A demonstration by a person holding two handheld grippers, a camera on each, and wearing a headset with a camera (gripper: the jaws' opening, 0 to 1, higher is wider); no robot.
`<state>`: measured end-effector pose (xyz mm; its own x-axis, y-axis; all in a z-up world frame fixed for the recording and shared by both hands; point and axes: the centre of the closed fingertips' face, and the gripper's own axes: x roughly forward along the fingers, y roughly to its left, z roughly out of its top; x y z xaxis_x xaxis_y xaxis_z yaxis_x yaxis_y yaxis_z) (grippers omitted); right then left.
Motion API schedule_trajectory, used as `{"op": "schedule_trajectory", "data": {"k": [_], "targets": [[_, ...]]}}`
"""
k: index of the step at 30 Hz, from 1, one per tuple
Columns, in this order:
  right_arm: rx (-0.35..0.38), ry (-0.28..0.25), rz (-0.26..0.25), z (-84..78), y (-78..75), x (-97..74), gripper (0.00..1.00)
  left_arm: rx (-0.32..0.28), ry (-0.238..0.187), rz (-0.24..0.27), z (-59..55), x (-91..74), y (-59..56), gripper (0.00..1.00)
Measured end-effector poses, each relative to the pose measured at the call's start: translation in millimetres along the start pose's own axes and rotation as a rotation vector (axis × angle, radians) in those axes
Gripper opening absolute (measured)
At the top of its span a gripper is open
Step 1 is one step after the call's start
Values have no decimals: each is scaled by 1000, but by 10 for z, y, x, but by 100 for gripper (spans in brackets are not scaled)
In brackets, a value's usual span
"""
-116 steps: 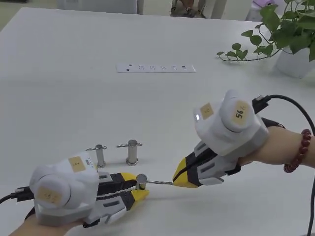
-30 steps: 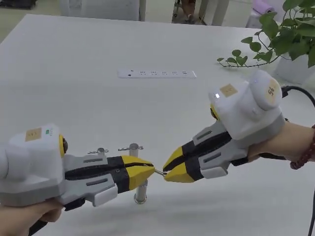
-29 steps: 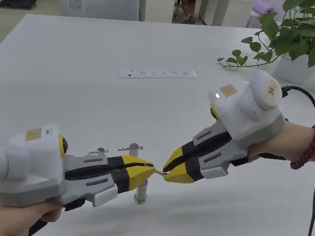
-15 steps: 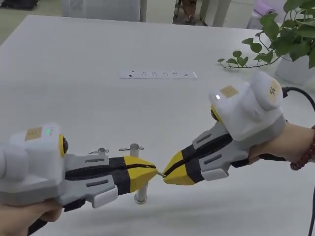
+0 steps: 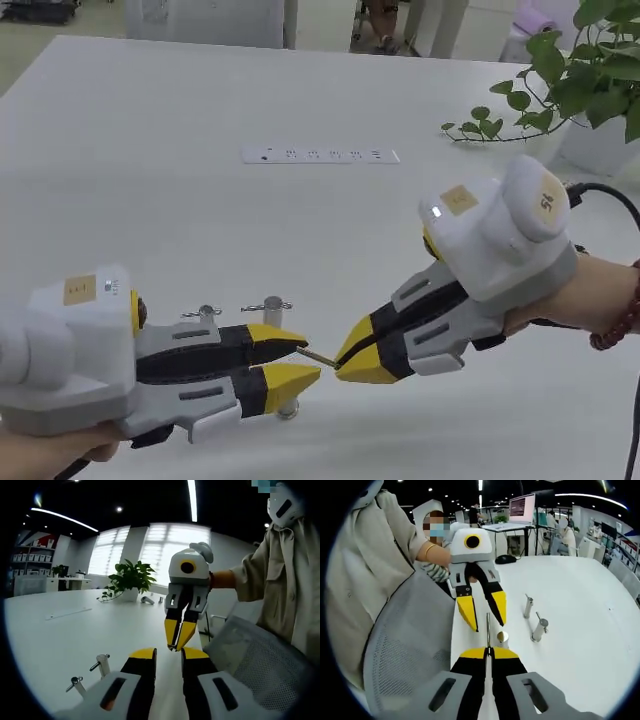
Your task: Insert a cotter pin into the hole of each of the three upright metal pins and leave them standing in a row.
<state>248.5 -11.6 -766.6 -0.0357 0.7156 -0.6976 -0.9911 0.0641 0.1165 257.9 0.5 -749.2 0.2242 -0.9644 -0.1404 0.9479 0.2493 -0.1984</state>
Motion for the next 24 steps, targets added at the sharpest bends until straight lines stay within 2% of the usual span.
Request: {"op": "schedule_trajectory", "data": {"k": [6, 10, 16, 19, 24], "targets": [[14, 40, -39, -82, -72, -1, 3, 30, 37, 35, -114, -27, 47, 24], [35, 55, -43, -120, -85, 5, 3, 39, 51, 62, -146, -41, 71, 28], [55, 98, -54, -207, -95, 31, 3, 34, 75, 108, -209, -53, 148, 30], [66, 115, -60, -244, -107, 47, 3, 25, 79, 114, -239, -54, 164, 30], [79, 154, -69, -324, -132, 72, 3, 27, 115, 131, -356, -46, 219, 32]]}}
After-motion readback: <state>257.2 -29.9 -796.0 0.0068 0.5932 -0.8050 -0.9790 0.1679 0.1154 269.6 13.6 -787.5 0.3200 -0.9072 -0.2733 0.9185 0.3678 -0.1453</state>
